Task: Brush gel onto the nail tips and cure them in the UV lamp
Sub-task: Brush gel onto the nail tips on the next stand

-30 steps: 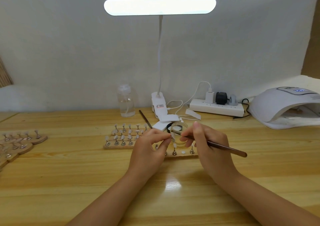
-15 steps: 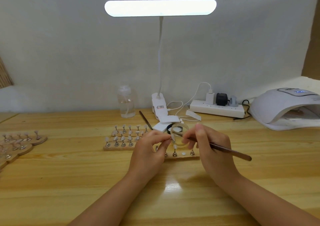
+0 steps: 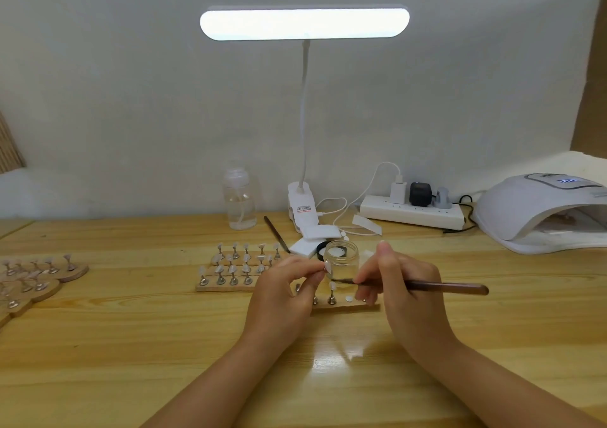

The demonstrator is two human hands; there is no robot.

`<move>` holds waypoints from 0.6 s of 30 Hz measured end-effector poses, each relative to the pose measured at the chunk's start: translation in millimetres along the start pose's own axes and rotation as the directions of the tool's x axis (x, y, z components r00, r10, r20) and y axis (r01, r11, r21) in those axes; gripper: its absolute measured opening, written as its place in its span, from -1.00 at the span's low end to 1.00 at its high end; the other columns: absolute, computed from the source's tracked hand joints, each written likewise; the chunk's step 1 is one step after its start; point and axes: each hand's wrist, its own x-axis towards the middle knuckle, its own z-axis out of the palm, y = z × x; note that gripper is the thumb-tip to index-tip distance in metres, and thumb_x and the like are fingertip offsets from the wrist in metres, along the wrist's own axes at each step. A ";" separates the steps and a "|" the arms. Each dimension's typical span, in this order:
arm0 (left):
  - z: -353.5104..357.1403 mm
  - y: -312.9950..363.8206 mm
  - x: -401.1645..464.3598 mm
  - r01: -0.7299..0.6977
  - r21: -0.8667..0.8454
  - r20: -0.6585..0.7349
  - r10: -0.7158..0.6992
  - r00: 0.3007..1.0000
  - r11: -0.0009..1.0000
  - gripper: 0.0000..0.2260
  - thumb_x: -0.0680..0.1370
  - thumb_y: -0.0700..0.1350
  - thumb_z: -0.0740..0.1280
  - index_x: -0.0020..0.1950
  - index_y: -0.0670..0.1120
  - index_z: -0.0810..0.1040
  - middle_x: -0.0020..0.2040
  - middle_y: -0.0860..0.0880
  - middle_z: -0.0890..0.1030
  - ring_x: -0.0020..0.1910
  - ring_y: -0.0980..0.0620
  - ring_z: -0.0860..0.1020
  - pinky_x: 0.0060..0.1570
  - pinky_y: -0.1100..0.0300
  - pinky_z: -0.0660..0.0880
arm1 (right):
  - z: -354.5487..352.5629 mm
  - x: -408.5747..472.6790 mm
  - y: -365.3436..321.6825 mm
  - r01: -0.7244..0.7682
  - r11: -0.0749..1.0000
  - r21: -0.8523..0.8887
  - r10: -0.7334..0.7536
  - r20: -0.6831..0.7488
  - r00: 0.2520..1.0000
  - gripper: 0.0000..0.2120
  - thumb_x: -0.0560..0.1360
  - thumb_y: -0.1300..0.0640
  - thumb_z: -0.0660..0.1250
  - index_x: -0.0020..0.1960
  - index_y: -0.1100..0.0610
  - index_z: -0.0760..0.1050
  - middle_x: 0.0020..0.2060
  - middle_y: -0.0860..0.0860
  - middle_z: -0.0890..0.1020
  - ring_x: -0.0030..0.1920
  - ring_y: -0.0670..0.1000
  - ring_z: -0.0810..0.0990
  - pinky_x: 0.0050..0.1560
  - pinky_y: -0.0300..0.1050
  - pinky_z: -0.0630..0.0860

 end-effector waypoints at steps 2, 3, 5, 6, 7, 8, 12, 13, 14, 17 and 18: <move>0.0 -0.5 0.0 0.002 0.002 -0.002 -0.002 1.000 1.000 -0.83 0.46 -0.25 0.38 -0.06 0.00 0.66 -0.16 0.15 0.62 -0.11 0.23 0.54 -0.05 0.35 0.45 | 0.6 0.8 0.7 0.048 0.997 -0.056 -0.046 0.033 0.998 -0.58 0.49 -0.09 0.08 -0.35 0.09 0.56 -0.41 0.01 0.62 -0.44 -0.13 0.56 -0.39 -0.40 0.41; 0.1 -0.5 0.2 0.001 0.003 -0.002 -0.001 1.000 1.000 -0.83 0.46 -0.25 0.38 -0.06 -0.01 0.66 -0.16 0.15 0.62 -0.11 0.23 0.54 -0.04 0.34 0.45 | 0.9 1.3 1.2 0.048 0.996 -0.072 -0.044 0.048 0.998 -0.60 0.51 -0.06 0.11 -0.33 0.10 0.56 -0.39 0.00 0.63 -0.42 -0.13 0.56 -0.38 -0.42 0.41; 0.1 -0.2 0.3 -0.003 -0.001 -0.001 0.003 1.000 1.000 -0.82 0.45 -0.25 0.38 -0.06 0.00 0.66 -0.16 0.16 0.62 -0.11 0.23 0.55 -0.03 0.34 0.45 | 2.1 0.9 0.0 -0.011 1.000 -0.029 0.012 0.041 0.999 -0.61 0.49 -0.04 0.14 -0.38 0.08 0.56 -0.45 0.04 0.62 -0.47 -0.13 0.55 -0.40 -0.39 0.42; 0.2 0.0 0.3 -0.004 -0.007 -0.001 0.004 1.000 1.000 -0.82 0.45 -0.25 0.38 -0.06 0.01 0.66 -0.16 0.17 0.62 -0.11 0.23 0.55 -0.04 0.35 0.45 | 2.0 0.7 -1.7 -0.038 0.999 0.003 0.038 0.025 0.999 -0.60 0.47 -0.08 0.15 -0.42 0.06 0.55 -0.50 0.08 0.60 -0.50 -0.09 0.54 -0.43 -0.35 0.43; 0.3 0.1 0.3 -0.004 -0.010 -0.002 0.004 1.000 1.000 -0.82 0.45 -0.24 0.38 -0.06 0.03 0.65 -0.17 0.17 0.61 -0.11 0.24 0.55 -0.04 0.36 0.45 | 1.5 0.7 -2.3 -0.041 0.999 0.026 0.041 0.006 0.999 -0.58 0.45 -0.13 0.14 -0.44 0.05 0.54 -0.52 0.09 0.58 -0.52 -0.06 0.53 -0.45 -0.32 0.43; 0.3 -0.3 0.4 -0.004 -0.010 -0.003 0.004 1.000 1.000 -0.81 0.45 -0.24 0.38 -0.07 0.04 0.65 -0.17 0.17 0.61 -0.11 0.24 0.54 -0.04 0.37 0.45 | 1.1 0.8 -2.2 -0.021 0.999 0.030 0.021 -0.006 1.000 -0.57 0.43 -0.15 0.10 -0.43 0.05 0.54 -0.51 0.10 0.59 -0.52 -0.06 0.53 -0.45 -0.31 0.43; 0.4 -1.4 0.3 -0.004 0.000 -0.004 0.004 1.000 1.000 -0.82 0.46 -0.24 0.38 -0.05 0.02 0.66 -0.17 0.18 0.61 -0.11 0.23 0.54 -0.05 0.37 0.44 | 1.3 1.8 -0.4 0.027 0.999 -0.047 -0.024 0.048 0.999 -0.59 0.50 -0.07 0.12 -0.33 0.12 0.57 -0.39 0.00 0.63 -0.43 -0.13 0.56 -0.38 -0.42 0.40; 0.4 -1.1 0.3 -0.007 0.000 -0.003 0.007 1.000 1.000 -0.82 0.45 -0.25 0.38 -0.05 0.01 0.66 -0.18 0.18 0.61 -0.11 0.24 0.54 -0.05 0.37 0.44 | 1.5 1.3 -0.9 -0.010 1.000 -0.023 0.011 0.041 0.999 -0.61 0.49 -0.06 0.14 -0.36 0.10 0.57 -0.44 0.03 0.62 -0.46 -0.12 0.55 -0.40 -0.40 0.40; 0.4 -0.6 0.2 -0.012 0.003 -0.002 0.012 1.000 1.000 -0.82 0.45 -0.25 0.39 -0.05 0.00 0.66 -0.18 0.18 0.61 -0.10 0.24 0.54 -0.05 0.38 0.44 | 1.4 1.0 -2.4 -0.049 0.999 0.009 0.048 0.026 0.999 -0.60 0.48 -0.07 0.14 -0.41 0.07 0.56 -0.49 0.07 0.60 -0.50 -0.10 0.53 -0.43 -0.36 0.41; 0.1 -0.4 0.2 -0.012 0.001 -0.014 0.012 1.000 1.000 -0.83 0.45 -0.25 0.39 -0.05 0.00 0.66 -0.18 0.20 0.61 -0.10 0.25 0.54 -0.05 0.40 0.43 | -0.1 0.7 -3.1 -0.024 0.999 0.038 0.025 -0.023 0.999 -0.57 0.44 -0.15 0.10 -0.43 0.04 0.55 -0.50 0.09 0.59 -0.51 -0.04 0.52 -0.43 -0.31 0.42; 0.1 -0.8 0.0 -0.006 -0.003 -0.015 0.006 1.000 1.000 -0.83 0.45 -0.24 0.39 -0.05 0.00 0.66 -0.18 0.19 0.61 -0.10 0.25 0.54 -0.05 0.40 0.43 | 0.0 0.7 -3.4 0.005 1.000 0.011 -0.005 -0.008 1.000 -0.57 0.45 -0.13 0.08 -0.39 0.07 0.55 -0.45 0.06 0.61 -0.48 -0.09 0.53 -0.41 -0.35 0.41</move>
